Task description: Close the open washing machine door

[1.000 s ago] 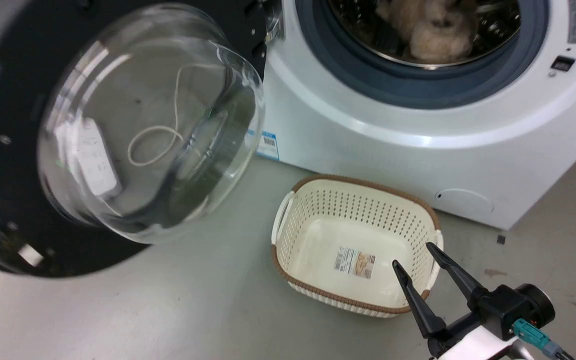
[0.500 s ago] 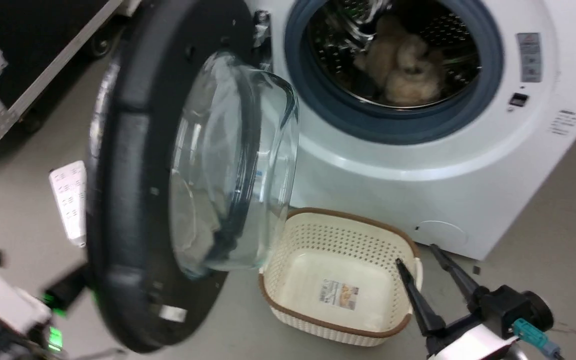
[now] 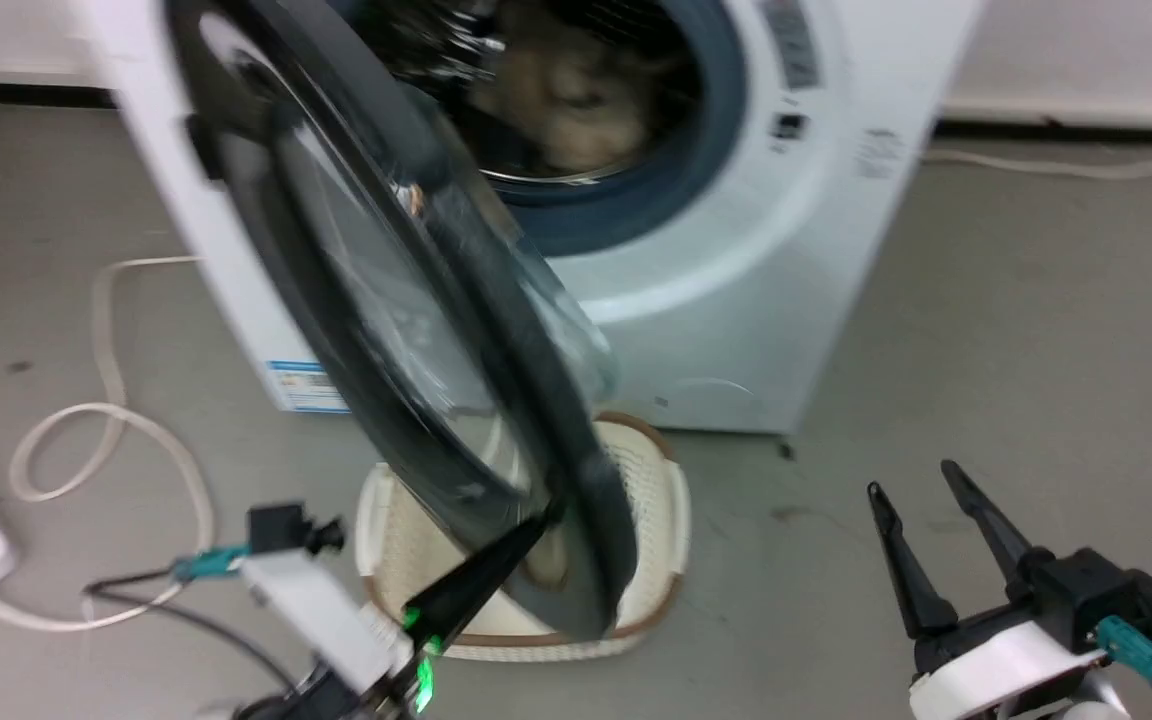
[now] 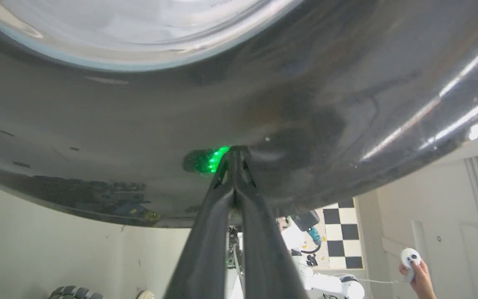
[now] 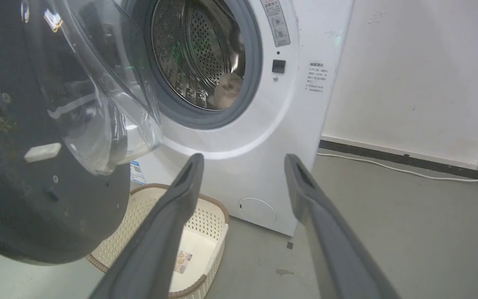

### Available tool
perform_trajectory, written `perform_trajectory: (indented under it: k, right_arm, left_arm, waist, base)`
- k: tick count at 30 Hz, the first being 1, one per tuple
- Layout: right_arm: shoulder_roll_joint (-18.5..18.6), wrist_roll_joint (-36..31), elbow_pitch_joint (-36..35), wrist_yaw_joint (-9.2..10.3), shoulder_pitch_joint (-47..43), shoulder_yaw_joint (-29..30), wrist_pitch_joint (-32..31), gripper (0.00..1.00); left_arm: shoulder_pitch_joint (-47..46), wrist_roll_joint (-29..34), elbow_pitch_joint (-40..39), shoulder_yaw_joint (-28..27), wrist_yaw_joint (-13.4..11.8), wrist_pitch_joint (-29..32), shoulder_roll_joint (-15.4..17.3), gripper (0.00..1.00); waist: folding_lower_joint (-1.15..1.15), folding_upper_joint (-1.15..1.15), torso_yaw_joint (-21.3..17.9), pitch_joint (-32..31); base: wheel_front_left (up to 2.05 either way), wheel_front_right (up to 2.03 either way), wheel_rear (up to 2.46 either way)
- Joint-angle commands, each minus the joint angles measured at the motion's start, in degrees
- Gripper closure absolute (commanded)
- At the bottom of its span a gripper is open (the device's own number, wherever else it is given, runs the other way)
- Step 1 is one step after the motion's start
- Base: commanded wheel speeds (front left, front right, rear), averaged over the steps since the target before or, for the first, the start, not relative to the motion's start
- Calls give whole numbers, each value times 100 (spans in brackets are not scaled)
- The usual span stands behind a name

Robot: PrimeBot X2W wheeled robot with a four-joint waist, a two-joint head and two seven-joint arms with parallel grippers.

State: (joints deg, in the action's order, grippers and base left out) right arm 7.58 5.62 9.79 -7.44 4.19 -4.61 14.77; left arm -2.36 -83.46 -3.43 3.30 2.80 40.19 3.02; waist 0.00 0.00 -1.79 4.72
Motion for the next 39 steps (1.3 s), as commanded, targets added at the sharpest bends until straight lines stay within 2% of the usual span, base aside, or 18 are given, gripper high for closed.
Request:
perform_trajectory:
  k: [1,9,15,18,22,24,28,29,30,31,32,33,34,35,36,39]
  right_arm:
    - [42,23,-21,-5,101,32,23,0]
    - [-38,176,17,-5,307,16,23,0]
    - [-105,248,90,-5,430,-67,23,0]
    - [-137,249,116,-5,459,-86,23,0]
    - [-157,245,108,-5,442,-88,23,0]
    - [-141,247,82,-5,409,-83,23,0]
    - [-88,247,-54,-5,295,-36,23,0]
    - [-88,247,-54,-5,295,-36,23,0]
    - [-76,246,-161,-5,190,30,23,0]
    - [-76,246,-161,-5,190,30,23,0]
    - [-58,233,-260,-5,54,73,23,0]
    - [-58,233,-260,-5,54,73,23,0]
    - [-39,227,-299,-5,-19,95,23,0]
    - [-4,213,-355,-5,-147,87,23,0]
    - [-4,213,-355,-5,-147,87,23,0]
    - [42,195,-409,-5,-304,80,23,0]
  left_arm:
    - [-308,-113,122,207,89,-249,-12,100]
    - [-1902,-196,1416,899,237,-1983,-13,100]
    - [-3183,-332,2672,1141,248,-3159,-13,100]
    - [-3593,-554,3222,1251,299,-3509,-13,100]
    - [-3759,-827,3625,1472,420,-3652,-13,100]
    - [-3672,-905,3582,1572,456,-3614,-13,100]
    - [-3095,-744,2715,1720,466,-3587,116,100]
    - [-3095,-744,2715,1720,466,-3587,116,100]
    - [-2638,-597,2212,1793,467,-3665,272,51]
    - [-2638,-597,2212,1793,467,-3665,272,51]
    - [-2191,-283,1826,1900,467,-3874,510,0]
    - [-2191,-283,1826,1900,467,-3874,510,0]
    - [-1998,17,1645,2004,468,-4053,679,0]
    - [-1643,722,1391,2217,468,-4544,1062,0]
    - [-1643,722,1391,2217,468,-4544,1062,0]
    - [-1194,1573,1265,2279,468,-5299,1474,0]
  waist:
    - [0,0,-609,414]
    - [0,0,-1524,903]
    - [0,0,-1856,1046]
    - [0,0,-1895,1030]
    - [0,0,-1785,923]
    - [0,0,-1674,837]
    - [0,0,-1370,605]
    - [0,0,-1370,605]
    - [0,0,-1178,460]
    - [0,0,-1178,460]
    - [0,0,-971,314]
    - [0,0,-971,314]
    - [0,0,-853,242]
    - [0,0,-666,116]
    - [0,0,-666,116]
    - [0,0,-404,-50]
  base:
    - [0,0,0]
    - [0,0,0]
    - [0,0,0]
    - [0,0,0]
    - [0,0,0]
    - [0,0,0]
    - [0,0,0]
    - [0,0,0]
    - [0,0,0]
    - [0,0,0]
    - [0,0,0]
    - [0,0,0]
    - [0,0,0]
    - [0,0,0]
    - [0,0,0]
    - [0,0,0]
